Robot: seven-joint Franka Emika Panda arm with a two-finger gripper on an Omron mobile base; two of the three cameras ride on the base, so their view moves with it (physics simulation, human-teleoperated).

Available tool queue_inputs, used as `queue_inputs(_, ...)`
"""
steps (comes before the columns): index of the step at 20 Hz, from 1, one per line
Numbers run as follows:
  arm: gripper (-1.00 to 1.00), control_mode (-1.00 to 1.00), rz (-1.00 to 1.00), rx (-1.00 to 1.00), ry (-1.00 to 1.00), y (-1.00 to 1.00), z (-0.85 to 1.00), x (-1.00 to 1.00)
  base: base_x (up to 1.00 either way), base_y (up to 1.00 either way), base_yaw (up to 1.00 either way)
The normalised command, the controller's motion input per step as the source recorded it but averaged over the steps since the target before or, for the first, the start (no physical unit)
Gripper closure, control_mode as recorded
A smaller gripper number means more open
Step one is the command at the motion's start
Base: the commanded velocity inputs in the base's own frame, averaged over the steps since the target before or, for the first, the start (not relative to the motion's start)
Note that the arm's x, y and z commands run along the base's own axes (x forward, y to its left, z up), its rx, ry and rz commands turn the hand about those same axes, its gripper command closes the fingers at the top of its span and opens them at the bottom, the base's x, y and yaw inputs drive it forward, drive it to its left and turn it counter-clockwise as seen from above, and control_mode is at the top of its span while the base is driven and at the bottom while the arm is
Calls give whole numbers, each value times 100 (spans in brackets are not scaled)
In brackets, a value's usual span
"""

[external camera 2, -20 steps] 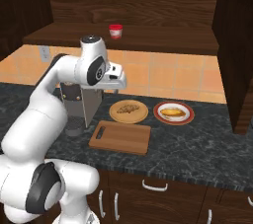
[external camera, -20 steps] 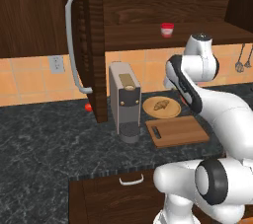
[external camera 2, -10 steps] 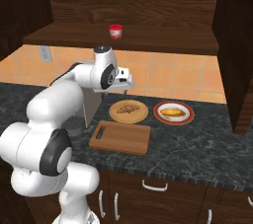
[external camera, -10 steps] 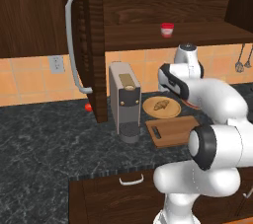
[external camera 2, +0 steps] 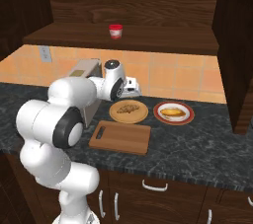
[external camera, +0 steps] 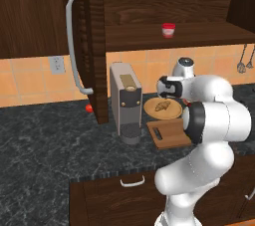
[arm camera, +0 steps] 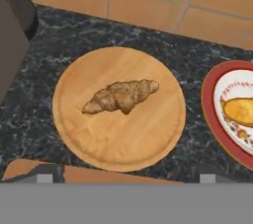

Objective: From the different types of pastries on the counter, select a croissant and place it on the cutting board. Then retrieve a jar of jam from the cabinet and place it alongside the croissant on the cutting board.

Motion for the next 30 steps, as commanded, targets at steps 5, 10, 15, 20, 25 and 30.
queue_inputs(5, -100, -100, -24, 0, 0, -6, -35, 66, 0, 0, 0)
queue_inputs(10, -100, -100, -25, 0, 0, 0, -20, 46, 0, 0, 0)
queue_inputs(15, -100, -100, -10, 7, 7, 11, -26, 54, 0, 0, 0)
queue_inputs(20, -100, -100, -4, 9, 2, 2, -32, 25, 0, 0, 0)
queue_inputs(25, -100, -100, -4, 5, 0, 0, -47, 0, 0, 0, 0)
queue_inputs(30, -100, -100, -8, 2, 0, 0, -32, -1, 0, 0, 0)
